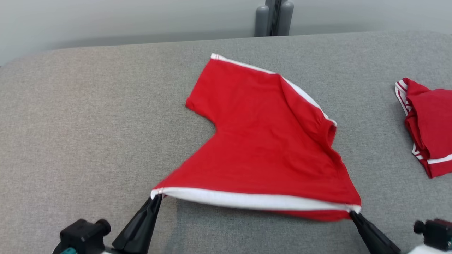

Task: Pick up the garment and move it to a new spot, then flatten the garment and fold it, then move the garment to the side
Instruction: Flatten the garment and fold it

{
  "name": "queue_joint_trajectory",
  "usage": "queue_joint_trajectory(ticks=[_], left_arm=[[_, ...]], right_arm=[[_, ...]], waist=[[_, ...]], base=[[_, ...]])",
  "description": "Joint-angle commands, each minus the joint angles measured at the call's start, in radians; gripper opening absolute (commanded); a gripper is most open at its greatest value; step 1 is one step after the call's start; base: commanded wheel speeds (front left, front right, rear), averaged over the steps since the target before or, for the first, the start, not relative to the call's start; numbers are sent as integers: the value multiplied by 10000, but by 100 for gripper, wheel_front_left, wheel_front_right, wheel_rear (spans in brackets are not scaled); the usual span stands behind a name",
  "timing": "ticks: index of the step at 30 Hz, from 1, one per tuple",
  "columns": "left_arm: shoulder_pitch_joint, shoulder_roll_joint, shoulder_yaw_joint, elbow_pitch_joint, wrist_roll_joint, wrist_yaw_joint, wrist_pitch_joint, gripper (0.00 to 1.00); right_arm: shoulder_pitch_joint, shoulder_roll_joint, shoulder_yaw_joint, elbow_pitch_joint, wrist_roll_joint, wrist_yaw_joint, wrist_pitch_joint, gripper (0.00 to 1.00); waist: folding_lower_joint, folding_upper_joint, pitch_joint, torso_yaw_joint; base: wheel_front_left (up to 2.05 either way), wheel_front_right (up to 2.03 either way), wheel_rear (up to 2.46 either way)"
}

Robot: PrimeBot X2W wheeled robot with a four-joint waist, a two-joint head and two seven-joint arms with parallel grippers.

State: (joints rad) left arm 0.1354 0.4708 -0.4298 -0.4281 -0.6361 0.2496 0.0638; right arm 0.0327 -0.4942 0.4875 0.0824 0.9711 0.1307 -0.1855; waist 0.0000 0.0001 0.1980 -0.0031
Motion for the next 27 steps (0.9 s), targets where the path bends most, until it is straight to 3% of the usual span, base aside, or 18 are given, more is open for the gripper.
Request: queue_joint_trajectory(ticks=[1, 5, 9, 13, 21, 27], left_arm=[[250, 175, 63, -464, -49, 240, 204, 0], [582, 362, 199, -1281, 1, 645, 535, 0], [391, 336, 327, -1312, -64, 705, 519, 0], [-287, 299, 432, -901, -123, 368, 431, 0], [-4034, 308, 495, 1378, -273, -1457, 437, 0], [-7047, -144, 392, 4026, -403, -2698, 307, 0]], right_arm=[[429, -42, -291, -211, 19, 1, 254, 0], [1185, 251, -1146, -788, -268, 1, 882, 0], [1361, 598, -1685, -1180, -636, 1, 1408, 0], [1102, 1309, -2243, -1642, -1104, 1, 1915, 0], [-1119, 3278, -3071, -1476, -1643, 1, 2200, 0], [-2990, 4062, -3359, -375, -1949, 1, 1799, 0]], waist=[[0, -1, -83, 44], [0, -1, -125, 1], [0, -1, -39, -96], [0, -1, 197, -264], [0, -1, 1316, -602], [0, -1, 2207, -925]], base=[[0, 0, 0], [0, 0, 0], [0, 0, 0], [0, 0, 0], [0, 0, 0], [0, 0, 0]])
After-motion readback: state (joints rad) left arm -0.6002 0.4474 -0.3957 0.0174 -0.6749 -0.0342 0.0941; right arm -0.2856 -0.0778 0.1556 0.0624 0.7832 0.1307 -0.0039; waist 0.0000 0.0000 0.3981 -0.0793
